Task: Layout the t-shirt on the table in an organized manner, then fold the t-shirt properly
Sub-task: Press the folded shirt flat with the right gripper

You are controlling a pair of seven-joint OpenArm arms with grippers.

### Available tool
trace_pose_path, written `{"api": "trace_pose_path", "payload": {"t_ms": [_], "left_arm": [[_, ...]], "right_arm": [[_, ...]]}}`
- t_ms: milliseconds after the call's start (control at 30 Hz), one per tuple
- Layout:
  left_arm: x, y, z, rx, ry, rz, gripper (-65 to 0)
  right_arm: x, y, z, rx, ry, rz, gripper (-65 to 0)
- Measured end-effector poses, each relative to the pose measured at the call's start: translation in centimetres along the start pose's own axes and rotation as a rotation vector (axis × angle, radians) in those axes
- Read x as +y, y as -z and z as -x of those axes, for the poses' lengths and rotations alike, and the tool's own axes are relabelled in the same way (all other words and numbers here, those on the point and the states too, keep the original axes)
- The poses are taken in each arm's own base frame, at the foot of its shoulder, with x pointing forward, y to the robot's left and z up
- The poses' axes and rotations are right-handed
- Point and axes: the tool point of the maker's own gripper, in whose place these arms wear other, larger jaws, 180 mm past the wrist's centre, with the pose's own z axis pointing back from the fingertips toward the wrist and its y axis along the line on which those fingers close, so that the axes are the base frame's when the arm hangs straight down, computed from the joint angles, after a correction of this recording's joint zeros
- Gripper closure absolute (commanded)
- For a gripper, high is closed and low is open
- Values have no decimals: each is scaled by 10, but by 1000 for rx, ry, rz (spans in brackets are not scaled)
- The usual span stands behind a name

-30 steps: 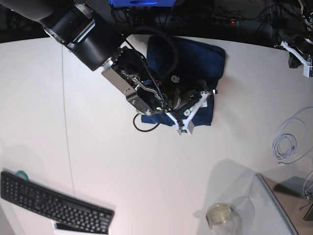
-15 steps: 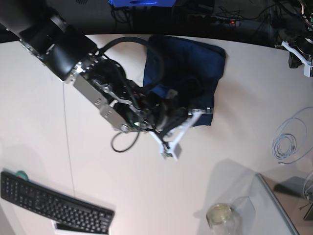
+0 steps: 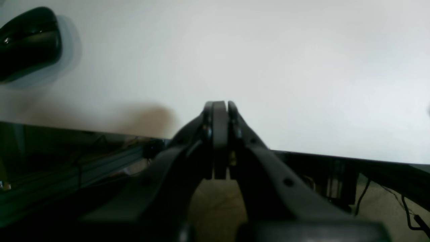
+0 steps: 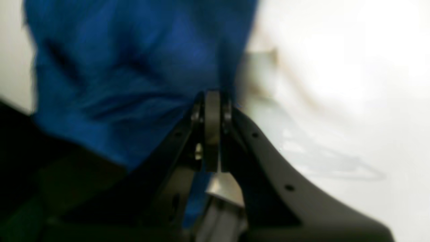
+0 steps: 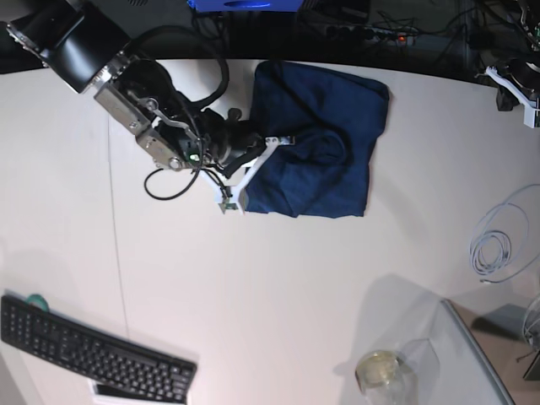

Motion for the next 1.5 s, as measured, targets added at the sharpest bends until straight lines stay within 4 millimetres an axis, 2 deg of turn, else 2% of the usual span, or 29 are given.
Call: {"api": "trace_pose_path", "payload": {"t_ms": [167,333,467,533,667,733,833,900,967,1033,1100,1133,1167,1200,1233,1333,1400,1500], "left_arm": [[0,0,0,0,-1,1,0],[-1,0,1,0,-4,2,0],[-1,0,1,-1,-4,3,0],[-1,0,1,-1,-4,2,0],[-1,0,1,1,-4,2,0],[-1,0,1,0,-4,2,0],[-1,0,1,0,-4,2,0],[-1,0,1,-1,-4,3,0],[-1,0,0,0,-4,2,0],[-1,0,1,0,-3,2,0],[-1,0,1,-1,-4,2,0],[-1,0,1,0,-4,2,0],[-1,0,0,-1,-4,2,0],[-1,0,0,0,-3,2,0],[0,0,1,2,0,0,0],[0,0,0,0,-2,0,0],[0,0,0,-1,-3,1,0],[1,0,0,-1,0,-1,0]], "right_arm": [[-1,-1,-8,-26,-7,9,0],[24,20,5,45,-5,-40,0],[37,23,9,52,-100,-49,0],[52,25,18,66,-144,-65,0],[102,26,47,137,-237,-156,0],[112,25,43,127,-290,-160,0],[114,27,30,91,-345,-136,0],[122,29,42,137,-403,-129,0],[142,24,57,171,-458,-166,0],[163,8,62,184,-494,-225,0],[172,-11,37,107,-451,-249,0],[166,-20,22,79,-367,-246,0],[152,-26,4,36,-290,-218,0],[131,-28,-14,-11,-213,-169,0],[109,-28,-23,-31,-156,-130,0],[60,-23,-18,-1,-58,-56,0],[45,-18,-14,26,-19,-38,0],[23,-14,-20,16,13,11,0]]}}
